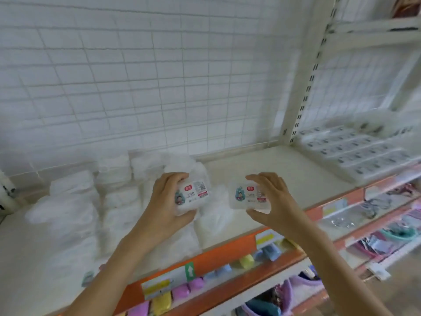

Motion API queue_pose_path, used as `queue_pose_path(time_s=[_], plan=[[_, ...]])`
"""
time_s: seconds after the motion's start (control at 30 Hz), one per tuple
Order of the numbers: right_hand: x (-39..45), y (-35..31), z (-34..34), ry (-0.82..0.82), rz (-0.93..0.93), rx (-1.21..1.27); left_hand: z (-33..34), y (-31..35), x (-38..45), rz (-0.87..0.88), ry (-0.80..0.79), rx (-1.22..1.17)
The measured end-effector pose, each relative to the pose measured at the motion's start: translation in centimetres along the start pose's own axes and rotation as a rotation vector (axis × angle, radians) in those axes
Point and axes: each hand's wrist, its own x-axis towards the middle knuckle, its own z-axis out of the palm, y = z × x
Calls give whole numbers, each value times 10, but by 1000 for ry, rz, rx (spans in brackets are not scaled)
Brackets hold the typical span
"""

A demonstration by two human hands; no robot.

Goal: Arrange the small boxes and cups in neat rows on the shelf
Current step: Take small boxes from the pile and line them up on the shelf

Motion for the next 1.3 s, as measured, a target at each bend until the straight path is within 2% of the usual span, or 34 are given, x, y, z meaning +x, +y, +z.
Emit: queue_pose_path(time_s=[0.23,0.5,0.8,1.03,1.3], plan=[[-104,70,-59,110,316,-23,103,64,32,148,-164,-68],[-208,157,-146,187,457,-103,250,160,55,236,-284,-163],[-285,233,-216,212,566,-15,364,235,77,167,-333,-221],[-290,293,-246,197,643,-23,424,271,121,208,-380,-248],[-228,399,-279,142,611,1,480,284,215,197,-324,-300]])
